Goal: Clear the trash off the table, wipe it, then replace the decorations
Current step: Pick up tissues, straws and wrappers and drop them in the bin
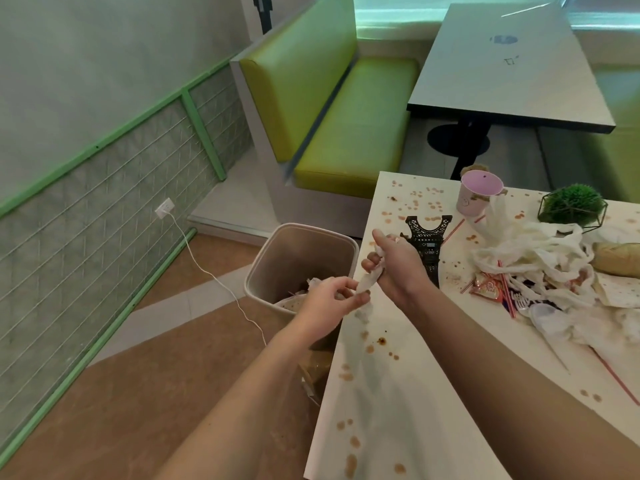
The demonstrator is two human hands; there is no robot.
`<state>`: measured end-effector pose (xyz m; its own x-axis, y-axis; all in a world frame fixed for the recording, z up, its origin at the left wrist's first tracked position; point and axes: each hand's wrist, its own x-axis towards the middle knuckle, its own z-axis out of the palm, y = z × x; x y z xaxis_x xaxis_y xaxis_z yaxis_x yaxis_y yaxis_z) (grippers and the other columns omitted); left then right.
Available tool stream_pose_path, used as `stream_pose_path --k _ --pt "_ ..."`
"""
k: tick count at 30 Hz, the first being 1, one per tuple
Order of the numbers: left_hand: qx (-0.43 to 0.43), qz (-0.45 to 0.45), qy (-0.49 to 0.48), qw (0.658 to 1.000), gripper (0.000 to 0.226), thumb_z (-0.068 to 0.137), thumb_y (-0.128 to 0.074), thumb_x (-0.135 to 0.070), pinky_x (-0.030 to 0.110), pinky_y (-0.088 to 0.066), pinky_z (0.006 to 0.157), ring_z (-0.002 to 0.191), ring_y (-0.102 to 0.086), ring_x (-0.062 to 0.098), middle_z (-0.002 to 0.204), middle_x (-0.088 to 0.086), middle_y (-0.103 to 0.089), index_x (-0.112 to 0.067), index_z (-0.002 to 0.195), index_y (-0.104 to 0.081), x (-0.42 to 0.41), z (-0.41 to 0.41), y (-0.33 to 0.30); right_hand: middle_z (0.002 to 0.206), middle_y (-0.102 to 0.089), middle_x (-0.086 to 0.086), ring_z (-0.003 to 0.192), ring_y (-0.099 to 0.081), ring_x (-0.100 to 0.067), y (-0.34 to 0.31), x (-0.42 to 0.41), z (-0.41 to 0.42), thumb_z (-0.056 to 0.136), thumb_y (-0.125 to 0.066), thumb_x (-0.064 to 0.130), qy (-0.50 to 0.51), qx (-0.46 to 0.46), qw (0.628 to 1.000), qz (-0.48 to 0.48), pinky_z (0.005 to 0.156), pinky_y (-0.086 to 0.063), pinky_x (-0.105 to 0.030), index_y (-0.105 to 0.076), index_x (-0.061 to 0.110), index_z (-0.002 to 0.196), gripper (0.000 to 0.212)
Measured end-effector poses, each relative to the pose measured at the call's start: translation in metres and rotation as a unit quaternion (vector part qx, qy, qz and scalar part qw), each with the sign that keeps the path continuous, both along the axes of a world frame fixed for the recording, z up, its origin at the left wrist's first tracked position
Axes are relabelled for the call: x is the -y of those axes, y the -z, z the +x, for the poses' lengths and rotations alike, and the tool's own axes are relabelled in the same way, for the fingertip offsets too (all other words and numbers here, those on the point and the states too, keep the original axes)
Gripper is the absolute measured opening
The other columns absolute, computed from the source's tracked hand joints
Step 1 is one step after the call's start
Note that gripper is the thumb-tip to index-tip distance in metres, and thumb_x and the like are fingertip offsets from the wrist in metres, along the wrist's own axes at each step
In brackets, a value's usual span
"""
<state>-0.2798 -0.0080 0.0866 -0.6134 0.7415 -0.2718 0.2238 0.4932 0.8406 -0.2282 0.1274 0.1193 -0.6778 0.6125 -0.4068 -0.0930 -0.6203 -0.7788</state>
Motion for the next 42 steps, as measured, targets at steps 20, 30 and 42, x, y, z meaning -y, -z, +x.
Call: stream_pose_path --k 20,30,42 --pt "0.026 0.054 -0.233 0.971 0.037 0.098 -0.045 -0.004 0.032 -0.049 0.097 0.114 -0.056 0.013 0.117 -0.008 -0.062 -0.028 0.121 -0.061 0.039 -0.084 -0.010 0.126 -0.034 0.001 0.086 -0.046 -0.005 0.032 0.061 -0.068 0.102 -0.048 0.015 -0.176 0.222 0.867 0.410 0.067 -0.038 -0.005 -0.047 0.015 0.120 0.018" --pt "0.025 0.020 -0.204 0.978 0.016 0.097 -0.056 -0.031 0.022 -0.046 0.067 0.098 -0.061 0.012 0.107 -0.006 -0.066 -0.026 0.111 -0.064 0.016 -0.063 0.001 0.125 -0.060 0.004 0.112 -0.057 -0.012 0.040 0.031 -0.030 0.100 -0.049 0.013 -0.226 0.218 0.842 0.438 0.089 -0.051 -0.022 -0.063 0.023 0.124 0.029" --pt "0.020 -0.008 -0.048 0.999 0.024 0.094 -0.057 -0.041 0.029 -0.047 0.075 0.094 -0.063 0.013 0.102 -0.007 -0.068 -0.023 0.108 -0.064 -0.126 0.036 0.016 0.088 -0.064 0.002 0.066 -0.053 -0.006 0.054 -0.079 0.109 0.090 -0.051 0.004 -0.031 0.315 0.876 0.363 0.052 -0.036 -0.016 -0.067 0.020 0.096 0.024"
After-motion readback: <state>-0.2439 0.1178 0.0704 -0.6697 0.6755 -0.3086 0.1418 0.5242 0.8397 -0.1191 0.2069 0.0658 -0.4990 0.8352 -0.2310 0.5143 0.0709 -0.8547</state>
